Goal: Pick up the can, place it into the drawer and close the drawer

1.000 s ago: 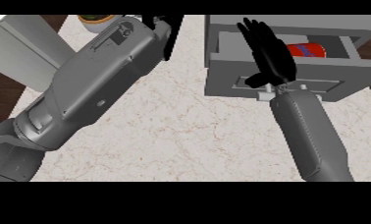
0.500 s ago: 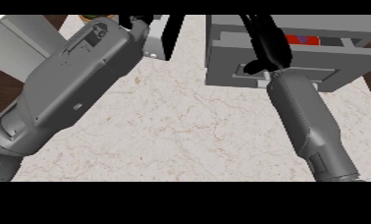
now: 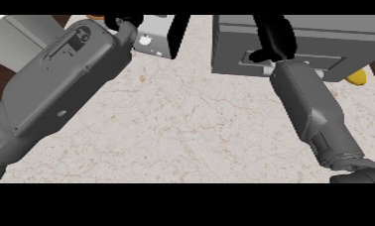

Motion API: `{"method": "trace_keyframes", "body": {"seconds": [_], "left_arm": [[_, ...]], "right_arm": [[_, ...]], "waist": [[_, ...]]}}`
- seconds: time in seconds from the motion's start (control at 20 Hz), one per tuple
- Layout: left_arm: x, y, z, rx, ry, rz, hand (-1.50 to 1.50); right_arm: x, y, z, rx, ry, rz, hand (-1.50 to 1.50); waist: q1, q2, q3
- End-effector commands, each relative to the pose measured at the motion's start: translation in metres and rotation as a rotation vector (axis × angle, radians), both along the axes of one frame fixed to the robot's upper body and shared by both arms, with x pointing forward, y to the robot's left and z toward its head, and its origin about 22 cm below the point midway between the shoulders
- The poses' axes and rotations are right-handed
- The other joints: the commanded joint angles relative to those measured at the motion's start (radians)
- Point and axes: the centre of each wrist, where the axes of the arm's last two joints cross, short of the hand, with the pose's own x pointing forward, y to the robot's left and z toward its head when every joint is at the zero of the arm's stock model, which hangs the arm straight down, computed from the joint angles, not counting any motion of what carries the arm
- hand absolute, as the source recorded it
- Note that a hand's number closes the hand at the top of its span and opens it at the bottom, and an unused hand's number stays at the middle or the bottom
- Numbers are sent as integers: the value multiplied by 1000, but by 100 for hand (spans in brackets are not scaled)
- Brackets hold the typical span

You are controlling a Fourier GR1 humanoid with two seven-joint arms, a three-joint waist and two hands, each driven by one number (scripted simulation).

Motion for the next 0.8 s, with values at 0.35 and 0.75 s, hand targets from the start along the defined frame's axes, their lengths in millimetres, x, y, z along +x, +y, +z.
{"method": "trace_keyframes", "body": {"seconds": [0.35,0.75], "left_arm": [[-6,11,10,-4,-18,3,-150],[-19,10,-5,17,-7,-32,-150]], "right_arm": [[21,-9,35,-22,-70,-50,-150],[34,-6,74,3,-59,-73,-150]], "waist": [[14,20,7],[31,22,7]]}}
